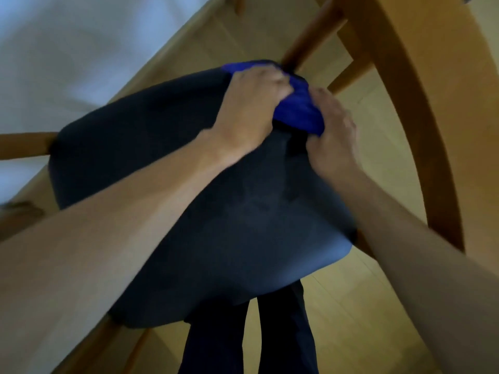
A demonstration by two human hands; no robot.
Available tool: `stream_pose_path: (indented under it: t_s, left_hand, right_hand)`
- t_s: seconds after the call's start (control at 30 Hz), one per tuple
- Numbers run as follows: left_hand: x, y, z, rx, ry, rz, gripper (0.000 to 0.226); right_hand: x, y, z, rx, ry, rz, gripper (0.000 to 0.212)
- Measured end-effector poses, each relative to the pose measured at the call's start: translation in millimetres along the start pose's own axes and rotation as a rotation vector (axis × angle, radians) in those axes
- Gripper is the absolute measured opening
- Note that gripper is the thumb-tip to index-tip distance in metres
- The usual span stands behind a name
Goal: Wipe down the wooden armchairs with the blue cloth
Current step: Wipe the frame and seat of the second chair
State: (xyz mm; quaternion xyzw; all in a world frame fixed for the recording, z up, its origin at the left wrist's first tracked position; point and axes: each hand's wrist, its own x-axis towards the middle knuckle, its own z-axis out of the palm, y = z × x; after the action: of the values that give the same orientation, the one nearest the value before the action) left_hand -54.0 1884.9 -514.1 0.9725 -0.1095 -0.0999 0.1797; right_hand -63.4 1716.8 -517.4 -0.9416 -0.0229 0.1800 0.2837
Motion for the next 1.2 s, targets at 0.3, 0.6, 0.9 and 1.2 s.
stream_pose_path:
  t_s: [0.3, 0.6, 0.9, 1.2]
  left_hand:
    - [-118, 36, 3, -0.083, -0.165, -0.013, 0.04]
    - [6, -54, -31, -0.021, 0.083, -0.223, 0.049]
    - [-100, 10, 4, -0.141, -0.062, -0.139, 0.053]
    - [29, -52, -34, -0.246, 0.164, -0.226, 0.042]
  right_hand:
    - [-98, -12, -15, -0.127, -0.248, -0.008, 0.07]
    - [44, -49, 3, -0.278, 0.029, -0.376, 0.054]
    - [-70, -23, 5, -0.113, -0.152, -0.107, 0.066]
    - [35, -74, 2, -0.121, 0.067, -0.201, 0.054]
